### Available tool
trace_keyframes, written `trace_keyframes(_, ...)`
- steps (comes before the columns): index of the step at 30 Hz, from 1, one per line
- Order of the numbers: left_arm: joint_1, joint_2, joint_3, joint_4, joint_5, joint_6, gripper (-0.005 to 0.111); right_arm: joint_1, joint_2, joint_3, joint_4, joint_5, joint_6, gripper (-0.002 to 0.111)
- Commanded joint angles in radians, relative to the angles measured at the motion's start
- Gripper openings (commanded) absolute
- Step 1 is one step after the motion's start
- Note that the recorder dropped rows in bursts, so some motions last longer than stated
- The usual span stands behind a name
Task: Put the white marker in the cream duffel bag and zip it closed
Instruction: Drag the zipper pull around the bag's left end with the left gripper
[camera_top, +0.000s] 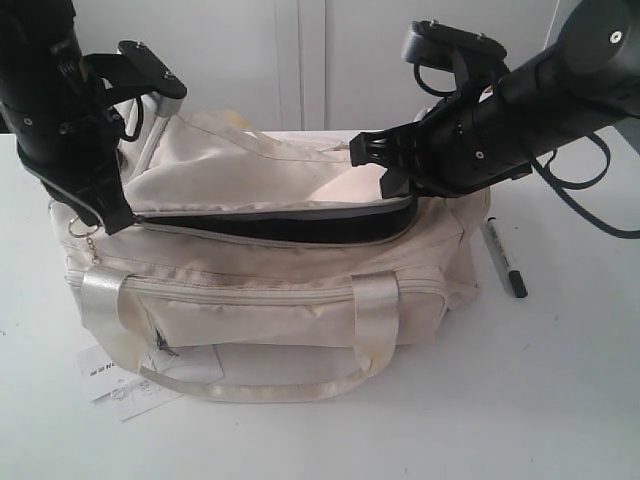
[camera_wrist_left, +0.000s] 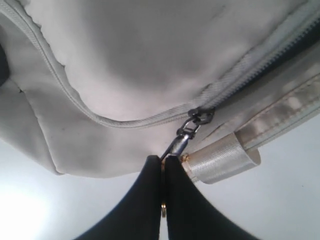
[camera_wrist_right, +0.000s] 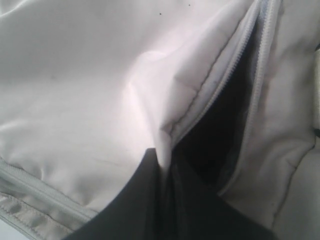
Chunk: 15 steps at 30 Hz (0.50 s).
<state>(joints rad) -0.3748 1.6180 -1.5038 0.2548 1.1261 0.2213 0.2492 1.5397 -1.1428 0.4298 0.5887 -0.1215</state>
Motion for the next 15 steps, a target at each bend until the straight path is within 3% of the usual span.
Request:
trace_keyframes(1, 0.006, -0.013, 0.007, 0.041, 0.095, -0.008, 0.000, 0.000, -0.014, 0.003, -0.020, -0.013, -0.016, 0.000)
trace_keyframes(15, 0.076, -0.013, 0.007, 0.031, 0.095, -0.016, 0.000, 0.000, -0.014, 0.003, -0.020, -0.013, -0.016, 0.000)
